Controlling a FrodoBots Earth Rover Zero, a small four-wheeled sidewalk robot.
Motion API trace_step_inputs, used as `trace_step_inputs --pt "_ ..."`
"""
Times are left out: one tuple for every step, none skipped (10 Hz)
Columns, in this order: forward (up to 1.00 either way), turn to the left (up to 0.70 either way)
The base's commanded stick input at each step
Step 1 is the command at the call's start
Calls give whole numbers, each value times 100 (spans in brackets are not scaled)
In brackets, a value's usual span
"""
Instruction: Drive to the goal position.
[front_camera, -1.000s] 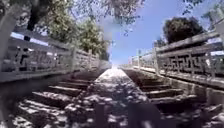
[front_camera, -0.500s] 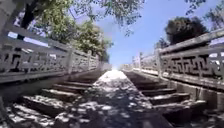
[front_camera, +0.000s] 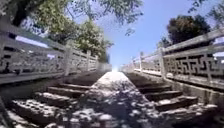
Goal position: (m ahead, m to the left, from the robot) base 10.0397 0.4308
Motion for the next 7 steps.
trace_step_inputs --pt "45 0" --pt "45 0" --pt "45 0" --pt "45 0" --pt "45 0" --pt "45 0" --pt "45 0"
